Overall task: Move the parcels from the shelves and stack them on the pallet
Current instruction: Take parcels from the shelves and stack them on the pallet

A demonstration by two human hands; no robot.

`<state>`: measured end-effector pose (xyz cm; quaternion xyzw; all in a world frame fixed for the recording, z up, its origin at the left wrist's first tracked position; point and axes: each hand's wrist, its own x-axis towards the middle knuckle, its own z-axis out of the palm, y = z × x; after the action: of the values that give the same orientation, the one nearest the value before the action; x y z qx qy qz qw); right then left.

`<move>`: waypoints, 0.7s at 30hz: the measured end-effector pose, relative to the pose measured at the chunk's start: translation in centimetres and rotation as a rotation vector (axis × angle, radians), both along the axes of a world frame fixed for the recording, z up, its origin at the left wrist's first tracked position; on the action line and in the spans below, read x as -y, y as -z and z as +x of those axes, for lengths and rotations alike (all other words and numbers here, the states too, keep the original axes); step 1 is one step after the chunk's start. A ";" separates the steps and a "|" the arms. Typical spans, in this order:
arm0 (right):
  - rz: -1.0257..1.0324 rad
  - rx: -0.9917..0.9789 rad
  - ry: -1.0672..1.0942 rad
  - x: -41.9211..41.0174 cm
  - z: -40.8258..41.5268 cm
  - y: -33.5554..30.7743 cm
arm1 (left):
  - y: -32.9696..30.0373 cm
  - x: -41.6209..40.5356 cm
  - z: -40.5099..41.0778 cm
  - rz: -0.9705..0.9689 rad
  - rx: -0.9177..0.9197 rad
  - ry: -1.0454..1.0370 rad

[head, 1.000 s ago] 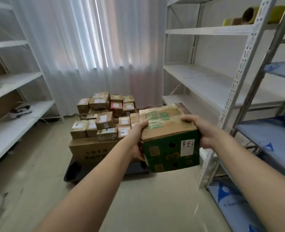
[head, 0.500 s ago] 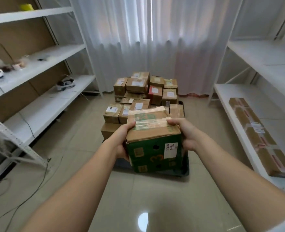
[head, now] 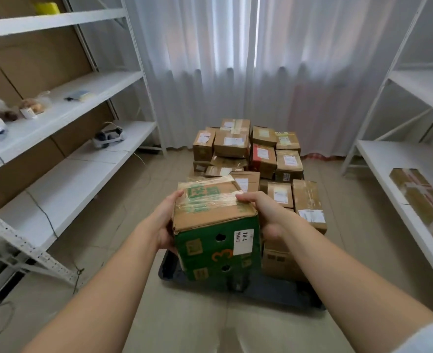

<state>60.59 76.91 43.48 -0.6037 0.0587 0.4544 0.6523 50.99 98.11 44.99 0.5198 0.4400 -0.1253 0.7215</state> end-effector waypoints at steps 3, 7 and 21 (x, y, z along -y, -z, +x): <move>0.004 0.010 -0.019 -3.2 1.6 -0.8 | -0.2 -4.0 3.0 0.007 0.013 0.033; -0.030 -0.015 -0.008 -5.5 4.6 -0.6 | 0.0 -6.7 6.7 0.038 -0.034 0.127; -0.060 0.105 -0.034 -8.0 16.0 -0.2 | -0.5 -8.3 16.9 0.118 0.101 0.012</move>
<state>76.63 84.93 43.73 -0.6470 0.0280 0.4311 0.6283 67.87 106.43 45.44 0.5698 0.4063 -0.0771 0.7102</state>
